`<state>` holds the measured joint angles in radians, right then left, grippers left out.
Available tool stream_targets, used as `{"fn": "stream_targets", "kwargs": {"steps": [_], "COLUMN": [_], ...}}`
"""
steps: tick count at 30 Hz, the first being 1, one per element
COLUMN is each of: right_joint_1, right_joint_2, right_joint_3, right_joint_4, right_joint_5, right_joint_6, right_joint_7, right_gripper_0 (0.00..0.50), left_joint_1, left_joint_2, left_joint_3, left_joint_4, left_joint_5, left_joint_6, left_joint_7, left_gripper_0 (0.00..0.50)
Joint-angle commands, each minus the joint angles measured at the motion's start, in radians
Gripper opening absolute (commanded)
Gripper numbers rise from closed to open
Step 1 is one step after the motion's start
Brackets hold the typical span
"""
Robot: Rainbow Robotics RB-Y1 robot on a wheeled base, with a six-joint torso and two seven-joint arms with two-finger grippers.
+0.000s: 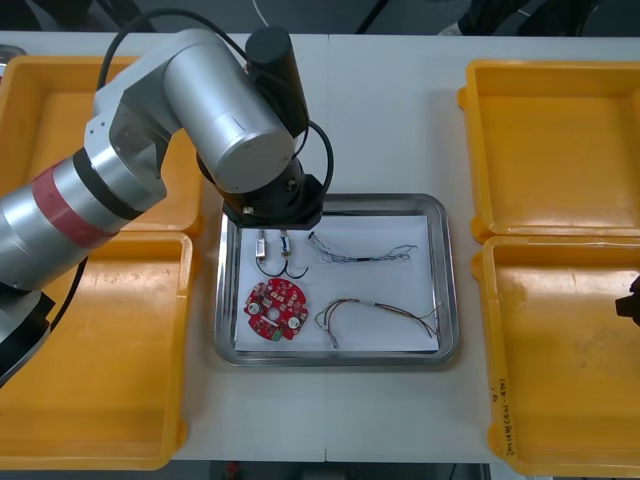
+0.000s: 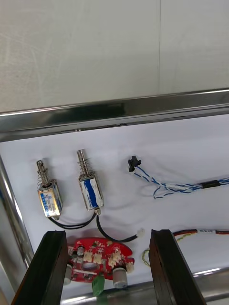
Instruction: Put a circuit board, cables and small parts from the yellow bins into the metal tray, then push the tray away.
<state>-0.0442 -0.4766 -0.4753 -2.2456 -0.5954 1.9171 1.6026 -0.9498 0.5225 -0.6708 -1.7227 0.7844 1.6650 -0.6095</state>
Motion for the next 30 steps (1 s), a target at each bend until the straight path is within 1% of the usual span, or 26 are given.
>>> {"fn": "stream_targets", "kwargs": {"steps": [1, 5, 10, 13, 15, 19, 24, 26, 30], "right_joint_1": [0.018, 0.015, 0.010, 0.003, -0.006, -0.023, -0.080, -0.105, -0.160], "right_joint_2": [-0.027, -0.033, -0.060, -0.076, -0.092, -0.117, -0.152, -0.160, -0.169], "right_joint_3": [-0.009, -0.003, 0.034, 0.041, 0.047, 0.081, 0.155, 0.184, 0.273], "right_joint_4": [-0.034, -0.035, -0.040, -0.049, -0.049, -0.049, -0.063, -0.072, -0.106], "right_joint_5": [-0.014, -0.018, -0.027, -0.050, -0.093, -0.138, -0.205, -0.221, -0.221], "right_joint_6": [0.003, 0.003, 0.003, 0.003, 0.003, 0.003, 0.003, 0.003, 0.003], "right_joint_7": [-0.050, -0.052, -0.059, -0.062, -0.069, -0.075, -0.081, -0.079, -0.081], "right_gripper_0": [0.500, 0.500, 0.500, 0.500, 0.500, 0.500, 0.500, 0.500, 0.500], "left_joint_1": [0.006, 0.006, 0.008, 0.017, 0.054, 0.115, 0.200, 0.227, 0.295], "left_joint_2": [0.048, 0.073, 0.106, 0.129, 0.151, 0.194, 0.255, 0.269, 0.292], "left_joint_3": [0.108, 0.198, 0.300, 0.342, 0.388, 0.436, 0.491, 0.513, 0.586], "left_joint_4": [-0.077, -0.113, -0.147, -0.169, -0.202, -0.252, -0.299, -0.311, -0.328], "left_joint_5": [0.058, 0.111, 0.168, 0.182, 0.185, 0.196, 0.211, 0.213, 0.213], "left_joint_6": [0.068, 0.150, 0.255, 0.255, 0.255, 0.255, 0.255, 0.255, 0.255], "left_joint_7": [0.056, 0.050, 0.039, 0.028, 0.020, 0.004, -0.022, -0.049, -0.122], "left_gripper_0": [0.500, 0.500, 0.500, 0.500, 0.500, 0.500, 0.500, 0.500, 0.500]}}
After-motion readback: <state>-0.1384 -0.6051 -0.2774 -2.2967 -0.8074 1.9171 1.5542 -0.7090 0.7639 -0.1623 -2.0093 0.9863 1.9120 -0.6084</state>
